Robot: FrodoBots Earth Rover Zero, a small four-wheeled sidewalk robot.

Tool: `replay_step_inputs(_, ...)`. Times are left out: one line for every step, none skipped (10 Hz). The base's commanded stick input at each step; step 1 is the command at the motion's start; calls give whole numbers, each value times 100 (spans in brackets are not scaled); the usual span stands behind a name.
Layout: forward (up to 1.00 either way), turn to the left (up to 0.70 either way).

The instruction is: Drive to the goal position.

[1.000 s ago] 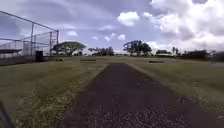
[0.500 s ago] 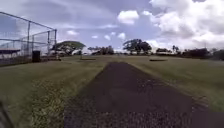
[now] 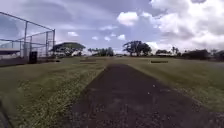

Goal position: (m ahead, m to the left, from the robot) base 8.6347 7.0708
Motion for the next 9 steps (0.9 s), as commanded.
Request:
replay_step_inputs(70,0)
replay_step_inputs(70,0)
replay_step_inputs(70,0)
replay_step_inputs(70,0)
replay_step_inputs(70,0)
replay_step_inputs(70,-1)
replay_step_inputs(70,-11)
replay_step_inputs(70,-28)
replay_step_inputs(70,-22)
